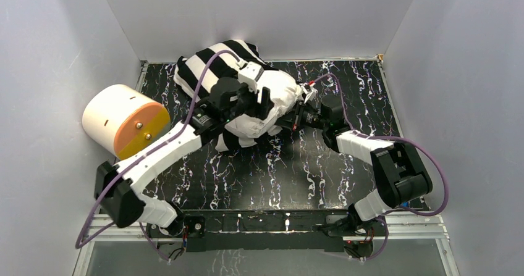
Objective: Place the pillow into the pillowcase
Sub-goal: Stuff the pillow into the pillowcase.
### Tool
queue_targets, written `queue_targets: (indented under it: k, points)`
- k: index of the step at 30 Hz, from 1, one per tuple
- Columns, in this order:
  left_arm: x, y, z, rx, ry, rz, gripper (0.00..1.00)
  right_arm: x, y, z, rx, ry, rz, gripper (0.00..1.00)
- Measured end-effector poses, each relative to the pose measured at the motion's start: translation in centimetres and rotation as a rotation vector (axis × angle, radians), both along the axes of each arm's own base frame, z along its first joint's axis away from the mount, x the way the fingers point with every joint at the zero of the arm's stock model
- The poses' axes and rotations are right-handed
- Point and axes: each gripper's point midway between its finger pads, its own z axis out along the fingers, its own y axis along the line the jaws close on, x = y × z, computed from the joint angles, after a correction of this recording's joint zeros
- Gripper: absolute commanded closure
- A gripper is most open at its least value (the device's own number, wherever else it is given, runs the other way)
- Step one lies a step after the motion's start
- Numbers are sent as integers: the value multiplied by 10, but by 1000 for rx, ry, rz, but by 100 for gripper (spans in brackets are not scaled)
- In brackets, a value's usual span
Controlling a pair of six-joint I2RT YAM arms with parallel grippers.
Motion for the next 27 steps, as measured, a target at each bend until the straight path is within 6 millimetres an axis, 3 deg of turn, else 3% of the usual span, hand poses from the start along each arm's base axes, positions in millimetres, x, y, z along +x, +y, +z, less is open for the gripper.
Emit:
queue_targets:
  k: [3,7,13,16,21,24,27]
  points:
    - [-24,14,13,65,-67,-67,31,0,1,5,7,-15,17,100]
    - [-40,27,-3,205,-103,-143,29,2,-3,6,6,-12,20,100]
    - [-44,34,-27,373,-148,-225,29,7,-17,4,8,15,11,100]
    - [-34,26,-43,432,-160,-242,33,12,-28,5,14,18,0,100]
    - [4,-8,-93,485,-118,-234,62,17,-49,-10,-27,52,-24,100]
    - [31,-34,-115,435,-58,-220,65,18,-67,-29,-106,77,-63,100]
    - [57,-54,-134,330,8,-208,65,17,-76,-31,-160,58,-95,100]
